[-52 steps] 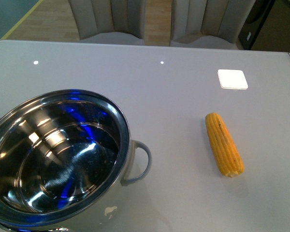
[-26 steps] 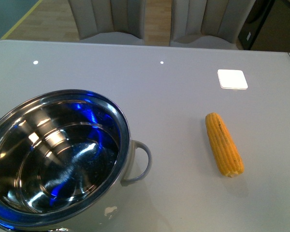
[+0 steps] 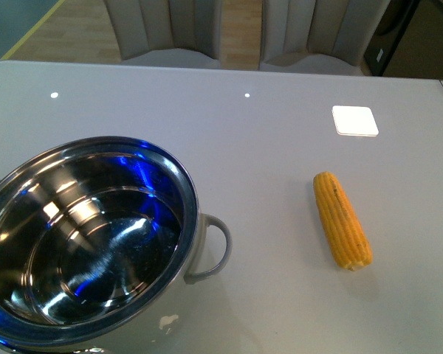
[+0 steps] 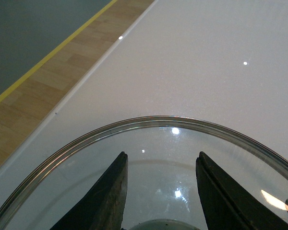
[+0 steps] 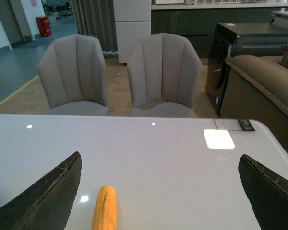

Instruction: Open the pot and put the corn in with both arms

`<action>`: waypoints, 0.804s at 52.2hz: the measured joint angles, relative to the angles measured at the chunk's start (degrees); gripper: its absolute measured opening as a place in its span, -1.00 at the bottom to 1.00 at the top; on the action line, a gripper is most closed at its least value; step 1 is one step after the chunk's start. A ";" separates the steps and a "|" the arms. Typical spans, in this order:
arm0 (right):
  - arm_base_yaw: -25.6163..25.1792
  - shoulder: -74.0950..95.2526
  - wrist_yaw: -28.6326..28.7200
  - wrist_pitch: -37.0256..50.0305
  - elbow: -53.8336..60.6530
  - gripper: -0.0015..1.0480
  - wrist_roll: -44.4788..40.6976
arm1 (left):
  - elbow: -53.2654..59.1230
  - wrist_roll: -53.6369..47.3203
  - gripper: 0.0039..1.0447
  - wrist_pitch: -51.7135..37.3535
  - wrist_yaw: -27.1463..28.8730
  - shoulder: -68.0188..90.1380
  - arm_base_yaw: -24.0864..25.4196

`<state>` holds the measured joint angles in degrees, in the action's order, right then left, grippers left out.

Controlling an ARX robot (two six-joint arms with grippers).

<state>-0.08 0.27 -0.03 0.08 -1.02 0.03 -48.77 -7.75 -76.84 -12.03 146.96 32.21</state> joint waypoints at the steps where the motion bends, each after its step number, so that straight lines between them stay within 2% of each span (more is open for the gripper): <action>1: 0.00 0.00 0.00 0.00 0.00 0.83 0.00 | -0.28 0.00 -0.26 -0.02 0.00 0.46 0.00; 42: 0.00 0.00 0.00 0.00 0.00 0.83 0.00 | -2.47 -1.68 -0.25 -2.80 -0.02 5.73 -0.26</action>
<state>-0.08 0.27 -0.03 0.08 -1.02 0.03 -51.24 -9.43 -79.64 -12.05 152.68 31.94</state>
